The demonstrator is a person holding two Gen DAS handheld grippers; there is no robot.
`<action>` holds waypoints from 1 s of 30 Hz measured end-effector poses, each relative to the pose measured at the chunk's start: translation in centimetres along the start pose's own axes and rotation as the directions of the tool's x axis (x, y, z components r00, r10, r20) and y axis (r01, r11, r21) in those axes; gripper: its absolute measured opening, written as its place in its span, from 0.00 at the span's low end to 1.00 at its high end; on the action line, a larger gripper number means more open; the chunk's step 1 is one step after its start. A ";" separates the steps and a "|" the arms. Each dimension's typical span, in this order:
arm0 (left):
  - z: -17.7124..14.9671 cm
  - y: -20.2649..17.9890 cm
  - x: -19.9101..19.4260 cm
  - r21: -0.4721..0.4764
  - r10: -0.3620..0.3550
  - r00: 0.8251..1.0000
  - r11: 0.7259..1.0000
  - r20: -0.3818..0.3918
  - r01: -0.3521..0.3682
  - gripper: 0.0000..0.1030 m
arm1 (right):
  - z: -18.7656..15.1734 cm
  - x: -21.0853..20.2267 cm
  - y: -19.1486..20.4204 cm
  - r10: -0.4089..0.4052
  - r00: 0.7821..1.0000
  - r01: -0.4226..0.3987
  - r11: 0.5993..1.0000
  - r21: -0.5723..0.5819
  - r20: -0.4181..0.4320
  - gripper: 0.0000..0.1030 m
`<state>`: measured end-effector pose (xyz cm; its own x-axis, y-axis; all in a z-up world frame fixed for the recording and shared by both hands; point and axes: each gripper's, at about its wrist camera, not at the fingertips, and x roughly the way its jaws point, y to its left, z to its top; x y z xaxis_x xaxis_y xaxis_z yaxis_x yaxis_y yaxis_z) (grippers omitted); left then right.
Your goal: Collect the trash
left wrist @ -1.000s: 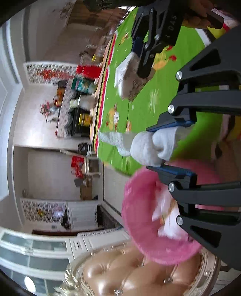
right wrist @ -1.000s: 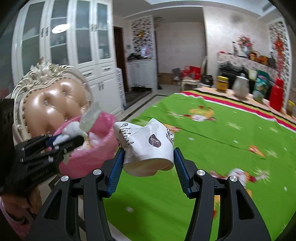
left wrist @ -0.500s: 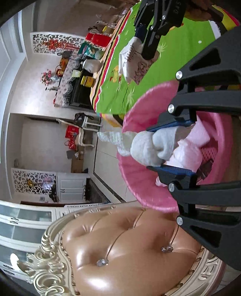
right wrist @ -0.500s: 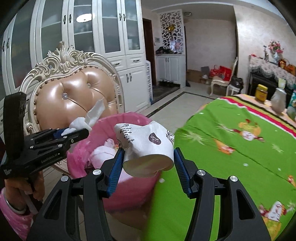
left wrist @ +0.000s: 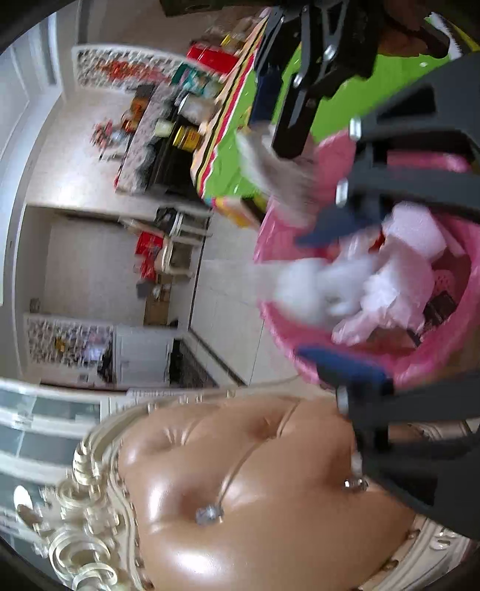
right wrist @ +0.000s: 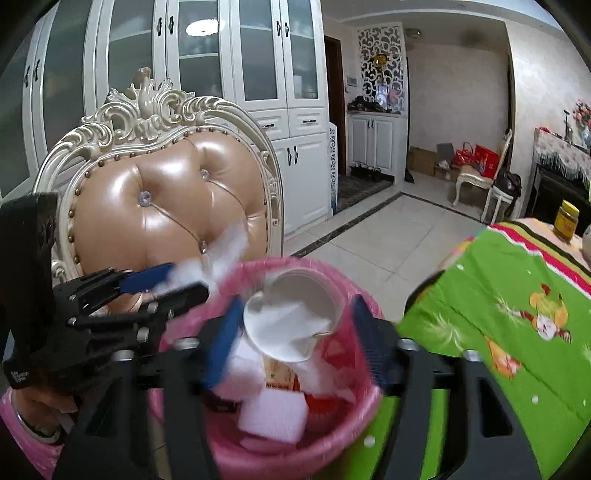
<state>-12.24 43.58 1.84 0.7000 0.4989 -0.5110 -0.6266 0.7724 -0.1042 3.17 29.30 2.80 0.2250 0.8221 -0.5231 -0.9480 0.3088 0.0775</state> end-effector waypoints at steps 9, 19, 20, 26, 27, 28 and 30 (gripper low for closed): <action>-2.7 1.6 -4.5 0.043 0.110 0.989 0.992 0.102 -0.115 0.95 | -1.7 -5.5 -1.2 -0.008 0.996 0.006 1.000 0.028 0.086 0.79; -2.4 -4.7 -11.2 0.169 0.020 0.965 0.983 0.262 -0.066 0.96 | -6.3 -14.8 -0.1 -0.143 0.983 0.142 0.990 0.015 0.117 0.82; -2.5 -5.1 -11.5 0.159 0.007 0.966 0.986 0.257 -0.050 0.96 | -6.6 -15.3 -0.2 -0.145 0.982 0.144 0.989 0.017 0.121 0.82; -5.0 -6.6 -12.8 0.074 0.019 0.982 0.997 0.188 -0.033 0.96 | -9.3 -18.0 -1.1 -0.163 0.980 0.160 0.986 0.037 0.114 0.82; -5.6 -7.1 -13.0 0.098 0.028 0.984 0.994 0.175 -0.046 0.96 | -9.8 -18.2 -1.2 -0.163 0.981 0.160 0.986 0.039 0.109 0.82; -6.0 -7.3 -13.2 0.117 0.035 0.985 0.992 0.169 -0.055 0.96 | -10.3 -18.1 -1.2 -0.164 0.981 0.160 0.986 0.044 0.100 0.82; -6.7 -7.8 -13.7 0.131 0.049 0.984 0.989 0.169 -0.072 0.96 | -11.1 -18.0 -1.0 -0.161 0.983 0.157 0.987 0.045 0.090 0.82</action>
<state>-19.24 28.06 3.99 0.7162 0.5955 -0.3638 -0.6249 0.7794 0.0456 -2.40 8.90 2.73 0.3940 0.8015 -0.4498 -0.8896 0.4556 0.0326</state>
